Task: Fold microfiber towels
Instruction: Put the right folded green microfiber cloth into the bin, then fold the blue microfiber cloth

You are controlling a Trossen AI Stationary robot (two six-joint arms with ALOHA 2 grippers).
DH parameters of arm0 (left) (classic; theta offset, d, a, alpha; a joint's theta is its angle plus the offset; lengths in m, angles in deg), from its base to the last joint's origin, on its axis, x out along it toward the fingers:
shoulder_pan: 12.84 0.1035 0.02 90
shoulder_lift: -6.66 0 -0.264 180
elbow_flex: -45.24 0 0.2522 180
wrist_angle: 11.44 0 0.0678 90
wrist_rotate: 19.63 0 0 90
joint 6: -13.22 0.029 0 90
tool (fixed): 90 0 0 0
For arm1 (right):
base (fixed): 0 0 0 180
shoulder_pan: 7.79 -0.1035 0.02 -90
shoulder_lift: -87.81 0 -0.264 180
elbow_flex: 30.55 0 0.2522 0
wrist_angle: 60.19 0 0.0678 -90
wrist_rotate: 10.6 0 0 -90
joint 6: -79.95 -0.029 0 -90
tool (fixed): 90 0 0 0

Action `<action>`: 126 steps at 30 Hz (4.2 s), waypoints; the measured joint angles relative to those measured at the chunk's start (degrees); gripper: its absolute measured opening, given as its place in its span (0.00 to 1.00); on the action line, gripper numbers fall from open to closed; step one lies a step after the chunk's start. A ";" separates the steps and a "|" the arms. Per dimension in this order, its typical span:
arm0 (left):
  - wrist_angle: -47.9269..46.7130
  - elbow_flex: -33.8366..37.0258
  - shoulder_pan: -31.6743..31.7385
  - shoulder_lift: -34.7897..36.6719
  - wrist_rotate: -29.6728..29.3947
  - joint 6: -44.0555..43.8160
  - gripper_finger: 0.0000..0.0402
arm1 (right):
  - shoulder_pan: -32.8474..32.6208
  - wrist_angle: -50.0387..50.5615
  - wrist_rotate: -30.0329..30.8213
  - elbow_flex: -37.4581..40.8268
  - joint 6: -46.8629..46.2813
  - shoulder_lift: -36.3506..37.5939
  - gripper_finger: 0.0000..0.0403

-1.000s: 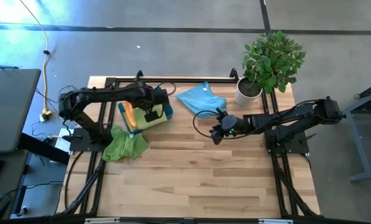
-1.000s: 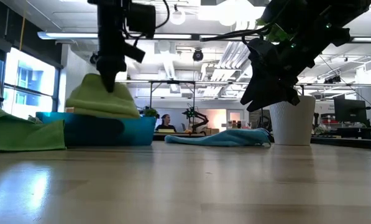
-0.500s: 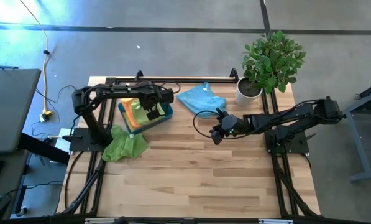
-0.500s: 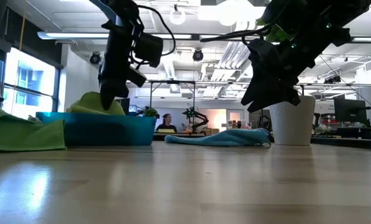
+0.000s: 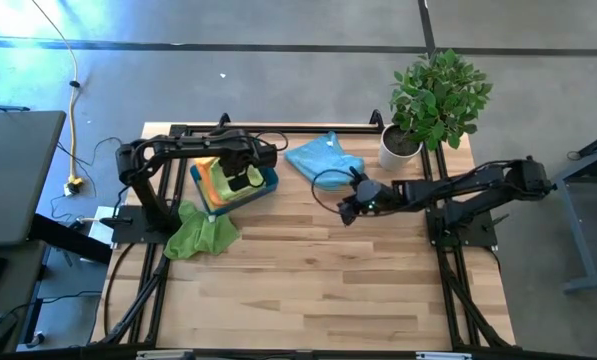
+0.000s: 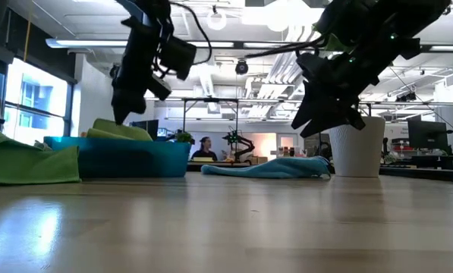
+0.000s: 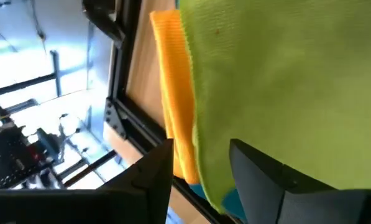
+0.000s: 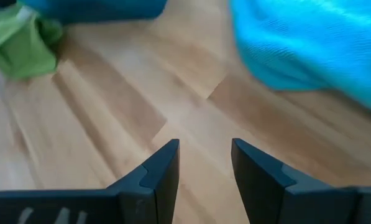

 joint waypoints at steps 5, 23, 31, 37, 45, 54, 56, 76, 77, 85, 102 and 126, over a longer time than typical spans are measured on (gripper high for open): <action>0.48 -3.76 -3.62 4.95 4.41 4.98 0.37 | 3.69 -0.68 2.03 0.00 -0.11 0.00 0.34; 18.54 -6.45 -15.91 25.50 19.15 -3.36 0.35 | 12.54 -3.94 9.33 -6.33 10.68 -15.48 0.34; 22.79 -6.45 -21.23 25.06 19.08 -7.53 0.35 | 13.62 -3.30 1.81 -10.14 10.93 -24.88 0.34; 24.59 -6.43 -24.70 24.65 18.92 -11.72 0.35 | 8.92 -1.03 -4.33 -10.67 10.66 -25.44 0.34; 28.41 -6.41 -30.04 24.32 18.67 -18.72 0.35 | -1.30 3.41 -16.60 -10.19 8.37 -20.98 0.34; 33.03 -6.34 -36.77 20.18 18.66 -25.24 0.35 | -15.36 11.00 -19.30 -10.14 3.36 -14.73 0.34; 33.83 -6.39 -37.96 19.15 18.77 -25.61 0.35 | -17.77 11.20 -18.62 -10.14 2.51 -12.75 0.34; 43.56 -6.43 -37.48 3.80 31.01 -0.70 0.34 | -31.28 21.36 -6.92 -2.59 -4.23 -2.13 0.34; 43.17 -6.41 -36.76 2.96 32.09 -0.17 0.34 | -31.28 21.10 -7.08 -1.96 -4.48 -1.81 0.34; 43.77 -6.34 -31.86 -2.36 41.48 6.04 0.34 | -31.23 19.40 -1.03 2.15 9.95 0.74 0.34; 48.45 -6.45 -22.52 -3.54 44.50 17.53 0.34 | -29.56 -4.26 3.08 13.12 19.37 -1.78 0.34; 60.16 -6.39 -12.86 -20.99 46.52 26.08 0.34 | -28.88 -14.33 -0.95 13.33 11.91 -5.68 0.01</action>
